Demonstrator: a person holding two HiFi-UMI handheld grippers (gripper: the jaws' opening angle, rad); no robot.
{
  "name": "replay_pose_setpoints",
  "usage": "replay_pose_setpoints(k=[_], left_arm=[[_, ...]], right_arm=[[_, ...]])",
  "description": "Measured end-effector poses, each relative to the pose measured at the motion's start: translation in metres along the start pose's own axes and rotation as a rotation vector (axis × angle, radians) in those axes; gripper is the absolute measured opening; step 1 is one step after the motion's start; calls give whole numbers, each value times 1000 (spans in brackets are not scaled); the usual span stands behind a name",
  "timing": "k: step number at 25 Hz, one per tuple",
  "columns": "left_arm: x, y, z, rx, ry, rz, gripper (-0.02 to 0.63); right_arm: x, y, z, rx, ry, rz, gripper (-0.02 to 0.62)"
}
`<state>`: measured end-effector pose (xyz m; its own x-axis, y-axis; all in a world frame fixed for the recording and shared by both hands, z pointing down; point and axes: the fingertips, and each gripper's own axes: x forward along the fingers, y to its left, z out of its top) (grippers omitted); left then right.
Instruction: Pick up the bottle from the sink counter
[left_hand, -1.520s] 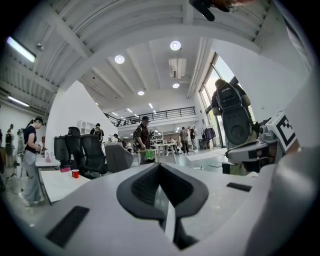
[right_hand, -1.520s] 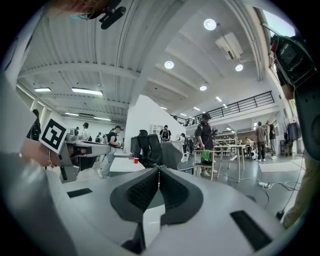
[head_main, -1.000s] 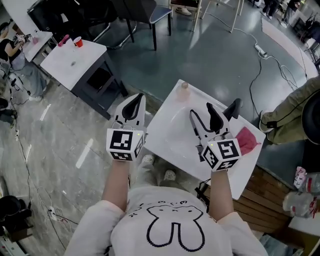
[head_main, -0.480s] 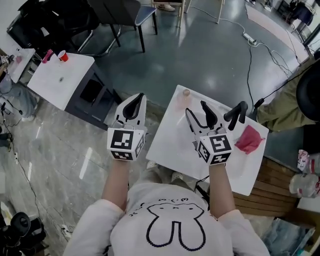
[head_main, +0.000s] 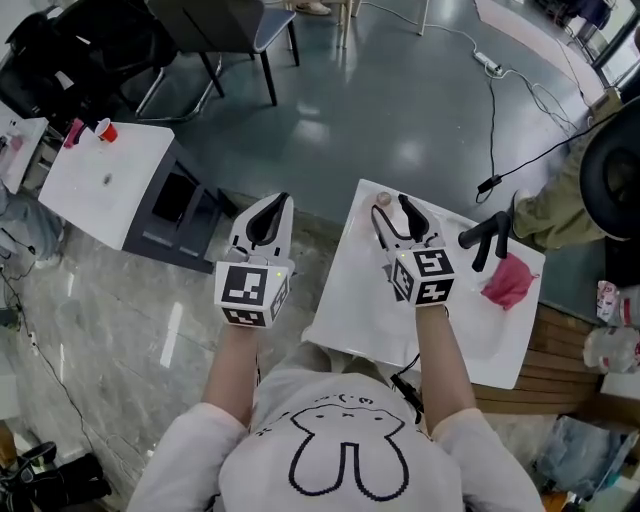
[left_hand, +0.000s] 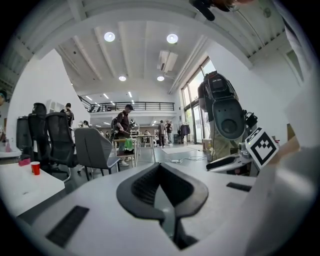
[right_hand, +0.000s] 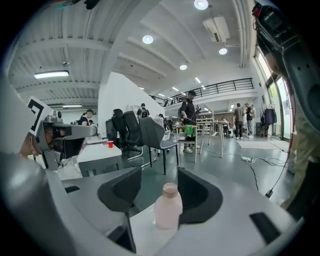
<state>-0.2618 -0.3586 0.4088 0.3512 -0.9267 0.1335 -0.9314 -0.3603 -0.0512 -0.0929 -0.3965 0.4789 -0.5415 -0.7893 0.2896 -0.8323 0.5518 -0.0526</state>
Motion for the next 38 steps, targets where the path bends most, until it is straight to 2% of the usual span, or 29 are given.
replay_pose_setpoints(k=[8, 16, 21, 28, 38], left_arm=[[14, 23, -20, -14, 32, -28, 9], [21, 42, -34, -7, 52, -35, 9], [23, 50, -45, -7, 60, -29, 9], [23, 59, -51, -20, 59, -14, 9], [20, 53, -48, -25, 50, -34, 9]], right_arm=[[42, -13, -26, 27, 64, -62, 244], [71, -21, -42, 39, 78, -95, 244], [82, -26, -54, 25, 93, -115, 211], [84, -27, -57, -72, 85, -148, 146], [71, -26, -57, -7, 100, -176, 129]])
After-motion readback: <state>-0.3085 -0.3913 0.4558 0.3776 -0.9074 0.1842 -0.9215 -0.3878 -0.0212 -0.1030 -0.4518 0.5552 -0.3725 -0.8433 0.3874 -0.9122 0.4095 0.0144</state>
